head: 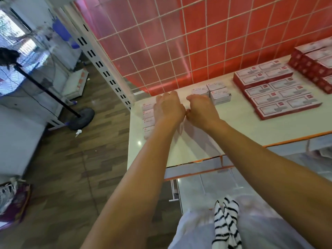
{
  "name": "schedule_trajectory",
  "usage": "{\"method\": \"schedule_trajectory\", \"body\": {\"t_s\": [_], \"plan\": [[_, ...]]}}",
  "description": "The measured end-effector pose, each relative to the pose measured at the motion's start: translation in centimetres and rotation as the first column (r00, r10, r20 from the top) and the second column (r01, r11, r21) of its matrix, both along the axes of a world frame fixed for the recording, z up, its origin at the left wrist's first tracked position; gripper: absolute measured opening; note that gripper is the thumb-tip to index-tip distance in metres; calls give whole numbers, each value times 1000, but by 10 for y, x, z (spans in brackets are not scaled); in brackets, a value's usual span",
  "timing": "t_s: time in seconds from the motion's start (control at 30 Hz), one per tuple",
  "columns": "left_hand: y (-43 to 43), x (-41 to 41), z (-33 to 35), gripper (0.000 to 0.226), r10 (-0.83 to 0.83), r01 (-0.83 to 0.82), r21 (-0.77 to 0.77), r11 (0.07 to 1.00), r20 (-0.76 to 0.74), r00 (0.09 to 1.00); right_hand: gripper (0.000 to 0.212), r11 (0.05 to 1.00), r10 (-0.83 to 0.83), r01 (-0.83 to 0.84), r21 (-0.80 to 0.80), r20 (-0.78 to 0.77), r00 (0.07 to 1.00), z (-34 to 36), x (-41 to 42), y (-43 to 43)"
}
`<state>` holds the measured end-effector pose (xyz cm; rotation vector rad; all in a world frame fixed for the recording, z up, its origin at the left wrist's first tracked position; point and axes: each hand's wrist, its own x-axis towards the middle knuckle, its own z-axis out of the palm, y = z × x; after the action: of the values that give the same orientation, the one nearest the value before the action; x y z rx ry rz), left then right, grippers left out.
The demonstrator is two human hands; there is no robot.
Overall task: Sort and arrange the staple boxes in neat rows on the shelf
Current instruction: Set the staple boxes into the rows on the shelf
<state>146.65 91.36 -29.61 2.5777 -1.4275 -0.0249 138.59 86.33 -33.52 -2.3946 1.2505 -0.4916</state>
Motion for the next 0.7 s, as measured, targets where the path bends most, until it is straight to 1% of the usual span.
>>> {"method": "schedule_trajectory", "body": {"t_s": [0.27,0.43,0.57,0.7], "plan": [[2,-6,3,40,-22,21,18,1000,50,999,39,997,-59,59,-42,-11,998,-5,-10,0],[-12,-20,11,36,-74,76,-18,997,89,993,37,999,-49,49,-12,14,999,2,-27,-3],[-27,-43,7,35,-76,79,-46,996,63,995,27,999,-26,27,-20,25,999,5,-47,-15],[-44,-74,5,34,-65,66,-79,995,11,998,22,998,16,-17,-53,-17,1000,4,-71,-33]]}}
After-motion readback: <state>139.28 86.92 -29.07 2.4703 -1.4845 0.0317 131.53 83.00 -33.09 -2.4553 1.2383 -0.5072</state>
